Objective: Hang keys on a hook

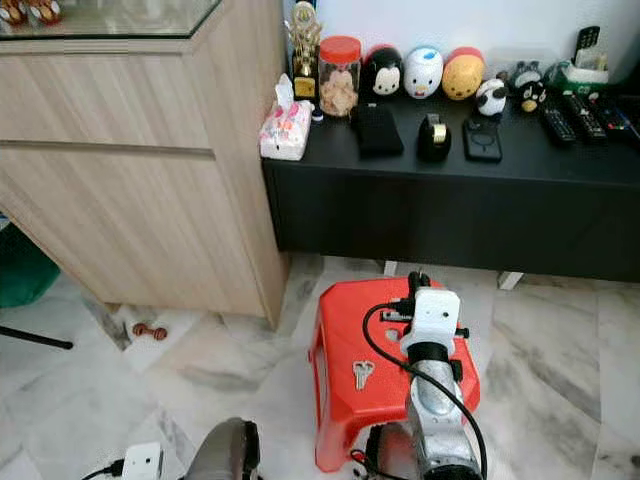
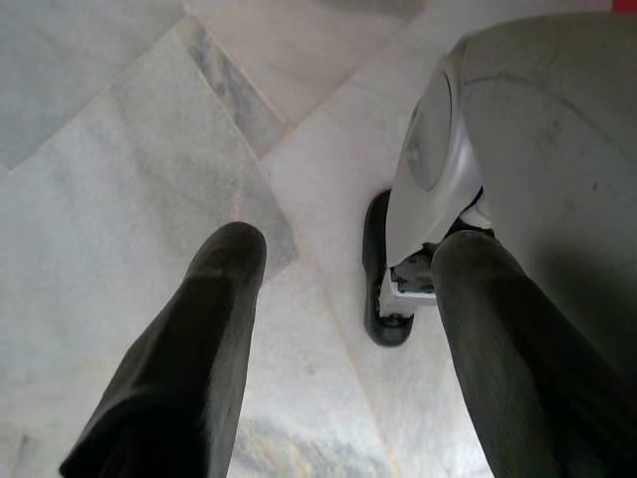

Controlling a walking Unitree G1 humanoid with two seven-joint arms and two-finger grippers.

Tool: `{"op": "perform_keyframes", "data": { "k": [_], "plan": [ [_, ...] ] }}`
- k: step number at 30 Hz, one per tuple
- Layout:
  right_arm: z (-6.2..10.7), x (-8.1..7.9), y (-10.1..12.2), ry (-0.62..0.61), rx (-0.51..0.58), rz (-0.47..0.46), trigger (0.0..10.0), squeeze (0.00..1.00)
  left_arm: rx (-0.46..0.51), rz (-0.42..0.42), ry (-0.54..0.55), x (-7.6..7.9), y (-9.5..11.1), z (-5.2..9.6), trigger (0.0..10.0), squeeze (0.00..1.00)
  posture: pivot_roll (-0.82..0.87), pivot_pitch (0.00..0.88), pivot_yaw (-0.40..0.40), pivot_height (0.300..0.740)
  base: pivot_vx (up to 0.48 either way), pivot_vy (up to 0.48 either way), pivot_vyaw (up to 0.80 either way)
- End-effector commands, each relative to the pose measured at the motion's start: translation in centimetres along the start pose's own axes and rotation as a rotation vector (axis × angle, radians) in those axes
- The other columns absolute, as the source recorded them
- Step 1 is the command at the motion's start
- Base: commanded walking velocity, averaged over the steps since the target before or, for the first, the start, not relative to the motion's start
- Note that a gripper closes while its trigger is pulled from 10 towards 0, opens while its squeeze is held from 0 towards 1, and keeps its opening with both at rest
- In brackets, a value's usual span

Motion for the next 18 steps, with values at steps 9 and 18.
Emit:
{"op": "perform_keyframes", "data": {
  "k": [9, 18],
  "plan": [
    [-0.2, -0.2, 0.0, 0.009, -0.017, -0.027, 10.0, 0.00, -0.079, 0.001, -0.128, 3.9, -2.7, 0.4, 10.0, 0.00, 0.10, 0.108, -0.024, 0.732, 0.000, 0.000, 0.00],
    [0.1, -0.1, -1.0, 0.012, -0.049, -0.038, 10.0, 0.00, -0.077, 0.001, -0.127, 4.0, -2.7, 0.4, 10.0, 0.00, 0.10, 0.099, -0.030, 0.740, 0.000, 0.000, 0.00]
  ]
}}
Point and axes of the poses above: a point about 5 cm out from each wrist's last joint towards the gripper, its own z axis pointing back from the gripper into the wrist, its own y axis along the axis of the wrist's last joint, x = y × z, the point moved 6 cm from there along -z, pointing out of the wrist towards the gripper, and after that the axes turned 11 degrees about z, right-handed, at the moved point
